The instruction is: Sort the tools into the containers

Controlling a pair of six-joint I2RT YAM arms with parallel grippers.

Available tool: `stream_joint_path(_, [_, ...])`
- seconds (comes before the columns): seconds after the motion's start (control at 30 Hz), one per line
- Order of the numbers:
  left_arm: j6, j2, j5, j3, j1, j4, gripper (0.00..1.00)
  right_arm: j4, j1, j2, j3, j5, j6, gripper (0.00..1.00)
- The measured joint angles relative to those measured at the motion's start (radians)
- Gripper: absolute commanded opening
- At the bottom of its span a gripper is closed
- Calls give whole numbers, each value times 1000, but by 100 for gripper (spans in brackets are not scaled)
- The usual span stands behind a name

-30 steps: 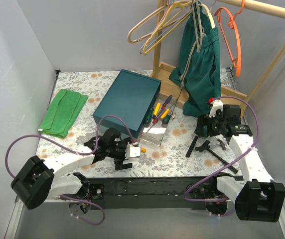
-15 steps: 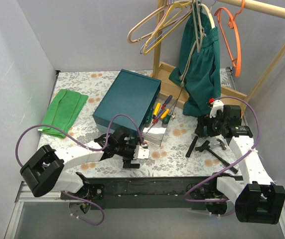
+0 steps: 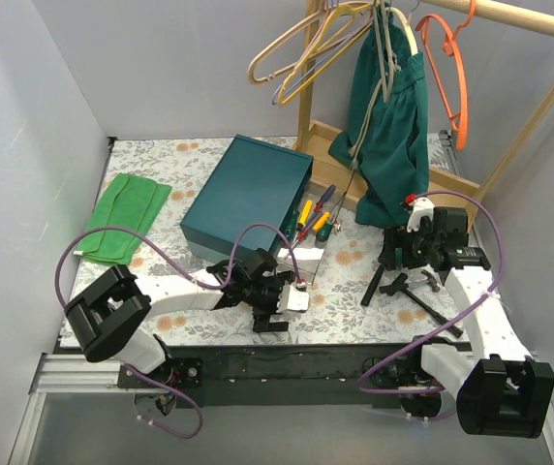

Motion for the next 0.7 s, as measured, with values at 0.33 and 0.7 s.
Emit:
stream_joint_path(0.33, [-29,-114,-48,-32,0,18,95,0,0,-8,-8,0,0,89])
stream_joint_path(0.7, [-93,-333,-196,-117,26,-63,84,0,0,-19,-8,2,-1,88])
